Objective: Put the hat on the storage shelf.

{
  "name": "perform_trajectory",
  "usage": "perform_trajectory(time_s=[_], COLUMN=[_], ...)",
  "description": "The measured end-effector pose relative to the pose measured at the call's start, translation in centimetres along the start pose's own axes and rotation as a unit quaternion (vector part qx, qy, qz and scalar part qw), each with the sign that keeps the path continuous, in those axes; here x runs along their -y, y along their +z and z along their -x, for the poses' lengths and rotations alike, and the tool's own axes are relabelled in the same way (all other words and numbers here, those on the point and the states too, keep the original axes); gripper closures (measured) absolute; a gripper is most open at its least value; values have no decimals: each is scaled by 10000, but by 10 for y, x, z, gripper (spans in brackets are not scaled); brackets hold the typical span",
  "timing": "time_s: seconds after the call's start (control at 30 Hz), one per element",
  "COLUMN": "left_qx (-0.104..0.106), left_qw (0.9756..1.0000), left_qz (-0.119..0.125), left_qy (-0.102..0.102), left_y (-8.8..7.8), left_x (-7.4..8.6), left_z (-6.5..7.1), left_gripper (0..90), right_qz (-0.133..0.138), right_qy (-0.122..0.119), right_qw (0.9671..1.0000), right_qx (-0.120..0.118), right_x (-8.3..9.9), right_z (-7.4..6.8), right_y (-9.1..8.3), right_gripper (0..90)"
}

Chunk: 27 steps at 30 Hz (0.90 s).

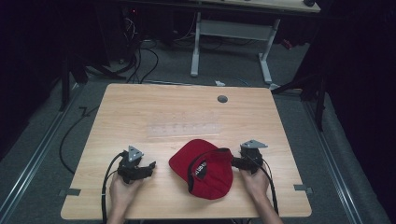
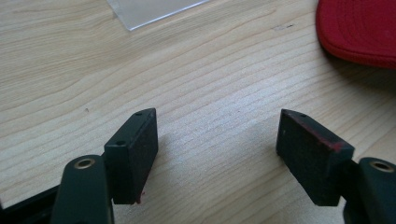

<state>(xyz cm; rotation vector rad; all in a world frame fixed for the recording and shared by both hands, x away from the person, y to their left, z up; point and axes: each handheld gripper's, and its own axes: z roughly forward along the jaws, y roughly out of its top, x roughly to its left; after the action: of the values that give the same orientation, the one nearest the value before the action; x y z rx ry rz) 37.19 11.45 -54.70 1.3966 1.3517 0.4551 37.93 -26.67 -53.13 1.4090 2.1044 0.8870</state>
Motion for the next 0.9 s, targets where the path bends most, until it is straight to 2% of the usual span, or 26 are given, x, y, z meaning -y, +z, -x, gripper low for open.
perform_trajectory(time_s=[0.9], left_qx=[-43], left_qw=[10000], left_qz=[6], left_qy=[-21], left_y=[0], left_x=[0], left_z=[0], left_gripper=[283], right_qz=[-3], right_qy=[2], right_qw=[10000], right_qx=[-7], right_x=[0], right_z=[0], right_y=[0], right_gripper=[343])
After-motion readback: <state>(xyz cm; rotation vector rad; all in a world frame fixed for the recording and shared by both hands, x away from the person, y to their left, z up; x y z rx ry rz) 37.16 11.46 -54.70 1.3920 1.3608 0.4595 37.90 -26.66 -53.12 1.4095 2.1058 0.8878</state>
